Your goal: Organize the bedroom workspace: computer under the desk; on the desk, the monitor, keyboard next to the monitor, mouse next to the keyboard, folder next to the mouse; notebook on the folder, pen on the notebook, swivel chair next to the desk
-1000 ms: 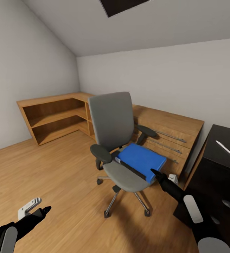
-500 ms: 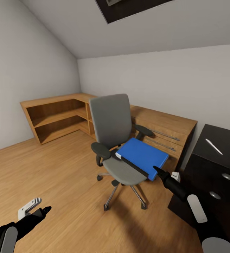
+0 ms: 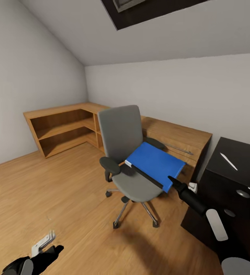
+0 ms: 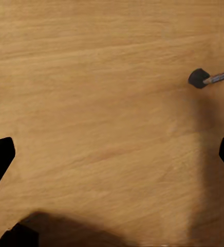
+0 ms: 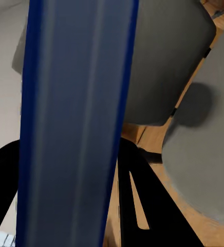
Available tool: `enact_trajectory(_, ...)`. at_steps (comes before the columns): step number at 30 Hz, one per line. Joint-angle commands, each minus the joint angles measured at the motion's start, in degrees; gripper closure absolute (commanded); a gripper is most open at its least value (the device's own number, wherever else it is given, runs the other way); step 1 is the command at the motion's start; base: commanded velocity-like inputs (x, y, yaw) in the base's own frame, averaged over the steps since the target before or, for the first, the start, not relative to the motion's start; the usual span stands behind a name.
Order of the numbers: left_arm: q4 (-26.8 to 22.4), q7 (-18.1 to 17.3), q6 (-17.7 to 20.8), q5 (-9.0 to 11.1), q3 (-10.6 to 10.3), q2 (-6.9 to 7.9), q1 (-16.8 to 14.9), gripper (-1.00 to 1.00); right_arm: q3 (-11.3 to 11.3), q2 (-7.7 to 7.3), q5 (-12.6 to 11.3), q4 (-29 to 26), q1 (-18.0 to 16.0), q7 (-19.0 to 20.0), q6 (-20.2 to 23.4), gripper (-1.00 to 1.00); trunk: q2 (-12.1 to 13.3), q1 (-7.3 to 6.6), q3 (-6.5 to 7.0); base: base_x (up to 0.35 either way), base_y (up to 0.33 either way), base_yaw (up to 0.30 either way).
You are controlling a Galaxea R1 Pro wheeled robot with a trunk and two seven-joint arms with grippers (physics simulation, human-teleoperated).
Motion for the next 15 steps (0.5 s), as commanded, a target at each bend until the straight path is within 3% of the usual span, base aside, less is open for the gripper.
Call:
enact_trajectory(1,1.3,0.3,-1.7,-0.1,0.0,-0.07,-0.1,-1.00,-0.1,-0.03,-0.2,0.0,0.0,0.1,0.4,1.00,0.4,-0.27,0.14,-0.293,0.000,0.000)
enact_trajectory(5,5.8,0.3,-8.9,-3.4,-2.1,-0.02,-0.1,-1.00,0.0,0.00,-0.2,0.0,0.0,0.1,0.4,1.00,2.0,-1.15,0.85,-0.287,0.000,0.000)
enact_trajectory(6,10.4,0.3,-11.2,-5.1,-2.9,-0.01,0.0,-1.00,0.0,0.00,-0.3,-0.6,0.0,0.1,0.4,1.00,2.4,-1.37,1.08,-0.214,0.000,-0.016)
enact_trajectory(9,13.4,0.4,-11.5,-5.3,-3.7,0.09,0.0,-1.00,0.0,0.00,-0.3,-2.2,0.0,0.1,0.4,1.00,3.6,-2.03,1.84,-0.170,-0.016,-0.087)
enact_trajectory(12,16.4,0.4,-12.7,-5.4,-6.9,0.32,0.0,-1.00,0.0,0.00,-0.4,-3.5,0.0,0.1,0.4,1.00,4.8,-2.68,2.60,-0.132,-0.037,-0.132)
enact_trajectory(15,18.4,0.5,-14.8,-5.4,-8.6,0.50,0.0,-1.00,0.0,-0.06,-0.3,-7.1,1.1,0.1,0.8,1.00,6.0,-3.34,3.25,-0.042,-0.012,-0.113)
